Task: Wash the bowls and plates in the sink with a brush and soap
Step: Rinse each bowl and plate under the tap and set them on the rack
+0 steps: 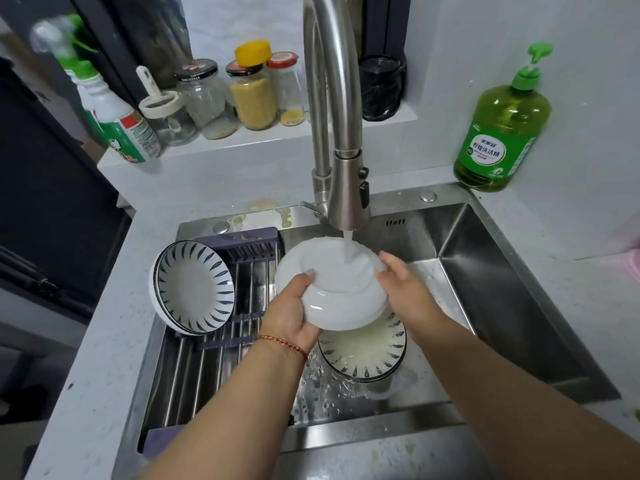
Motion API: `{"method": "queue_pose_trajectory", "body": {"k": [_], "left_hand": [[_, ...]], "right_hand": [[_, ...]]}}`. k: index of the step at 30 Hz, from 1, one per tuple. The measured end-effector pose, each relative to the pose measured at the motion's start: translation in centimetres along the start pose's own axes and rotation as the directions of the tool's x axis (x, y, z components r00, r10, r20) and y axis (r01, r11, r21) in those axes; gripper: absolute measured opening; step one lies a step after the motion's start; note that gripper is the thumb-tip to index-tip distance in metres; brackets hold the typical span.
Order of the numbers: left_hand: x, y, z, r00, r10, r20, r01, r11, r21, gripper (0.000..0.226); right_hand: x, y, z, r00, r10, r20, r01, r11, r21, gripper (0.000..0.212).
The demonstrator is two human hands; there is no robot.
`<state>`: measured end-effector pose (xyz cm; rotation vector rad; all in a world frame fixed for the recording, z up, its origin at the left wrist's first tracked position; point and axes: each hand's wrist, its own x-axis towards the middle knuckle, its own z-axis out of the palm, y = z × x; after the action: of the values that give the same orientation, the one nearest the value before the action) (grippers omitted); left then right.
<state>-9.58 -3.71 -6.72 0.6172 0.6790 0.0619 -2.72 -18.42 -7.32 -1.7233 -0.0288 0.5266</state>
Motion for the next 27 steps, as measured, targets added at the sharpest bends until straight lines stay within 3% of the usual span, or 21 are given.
{"method": "queue_pose_trajectory", "body": {"k": [3, 5, 9, 12, 16, 19, 22, 27], "left_hand": [[0.1, -0.1, 0.3, 0.999, 0.024, -0.028, -0.025, 1.000, -0.014, 0.019], [0.2, -0.2, 0.5, 0.998, 0.043, -0.043, -0.044, 0.999, -0.031, 0.020], [0.6, -0.6, 0.3, 0.996, -0.009, -0.090, 0.003, 0.998, -0.067, 0.040], [0.0, -0.7, 0.5, 0.993, -0.069, -0.090, 0.066, 0.997, -0.045, 0.032], [0.0, -0.5, 0.8, 0.994, -0.032, -0.104, 0.025, 0.998, -0.062, 0.040], [-0.2, -0.5, 1.0, 0.990, 0.010, -0.140, -0.014, 0.999, -0.029, 0.043], [-0.2, -0.7, 0.8, 0.988, 0.051, -0.146, -0.040, 0.997, 0.072, 0.032], [-0.9, -0.8, 1.0, 0.986, 0.091, -0.143, -0.054, 0.968, 0.246, 0.015]], "right_hand": [[-1.0, 0.2, 0.7, 0.973, -0.221, 0.068, 0.230, 0.890, -0.394, 0.054], [-2.4, 0.4, 1.5, 0.962, -0.246, 0.122, 0.272, 0.796, -0.541, 0.060], [-5.6, 0.7, 3.3, 0.893, -0.370, 0.255, 0.442, 0.619, -0.649, 0.094], [-6.4, 0.7, 4.4, 0.840, -0.402, 0.365, 0.539, 0.536, -0.650, 0.099], [-6.3, 0.9, 3.3, 0.808, -0.443, 0.389, 0.581, 0.491, -0.649, 0.089], [-5.5, 1.1, 1.6, 0.847, -0.441, 0.296, 0.517, 0.557, -0.650, 0.076], [-3.2, 0.2, 0.5, 0.915, -0.346, 0.208, 0.396, 0.665, -0.634, 0.068], [0.1, -3.1, 1.0, 0.935, -0.202, 0.292, 0.349, 0.678, -0.647, 0.050]]}}
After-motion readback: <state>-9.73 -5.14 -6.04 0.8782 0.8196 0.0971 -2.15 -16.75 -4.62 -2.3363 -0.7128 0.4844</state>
